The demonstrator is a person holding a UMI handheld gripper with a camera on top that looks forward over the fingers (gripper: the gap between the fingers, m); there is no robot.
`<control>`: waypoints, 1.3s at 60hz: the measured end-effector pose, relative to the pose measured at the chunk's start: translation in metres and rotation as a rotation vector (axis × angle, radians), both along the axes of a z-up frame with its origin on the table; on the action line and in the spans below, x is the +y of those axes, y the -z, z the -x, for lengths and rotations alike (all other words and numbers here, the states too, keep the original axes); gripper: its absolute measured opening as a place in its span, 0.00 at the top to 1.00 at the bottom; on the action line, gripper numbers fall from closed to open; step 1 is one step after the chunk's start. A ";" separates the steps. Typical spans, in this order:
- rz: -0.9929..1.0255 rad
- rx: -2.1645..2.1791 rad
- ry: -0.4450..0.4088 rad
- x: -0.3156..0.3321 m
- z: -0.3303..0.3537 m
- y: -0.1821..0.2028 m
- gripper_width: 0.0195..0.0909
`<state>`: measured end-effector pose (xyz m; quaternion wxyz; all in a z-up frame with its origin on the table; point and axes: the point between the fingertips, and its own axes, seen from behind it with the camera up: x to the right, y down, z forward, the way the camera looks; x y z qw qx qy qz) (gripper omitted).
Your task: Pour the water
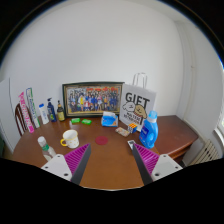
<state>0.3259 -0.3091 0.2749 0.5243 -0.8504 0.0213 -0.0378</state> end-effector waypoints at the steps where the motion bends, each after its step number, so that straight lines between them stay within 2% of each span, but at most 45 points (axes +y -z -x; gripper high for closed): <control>1: -0.002 0.003 -0.001 -0.001 -0.002 0.003 0.07; 11: 0.014 0.009 0.004 -0.005 -0.005 0.017 0.07; 23: 0.038 0.013 -0.040 -0.013 0.016 0.045 0.07; 32: 0.060 0.026 -0.100 -0.025 0.062 0.074 0.08; 45: 0.086 0.082 -0.195 -0.033 0.164 0.120 0.08; 60: 0.001 0.101 -0.268 0.009 0.266 0.165 0.07; 72: -0.098 0.074 -0.249 0.067 0.296 0.191 0.07; 78: -0.132 0.077 -0.234 0.088 0.302 0.201 0.11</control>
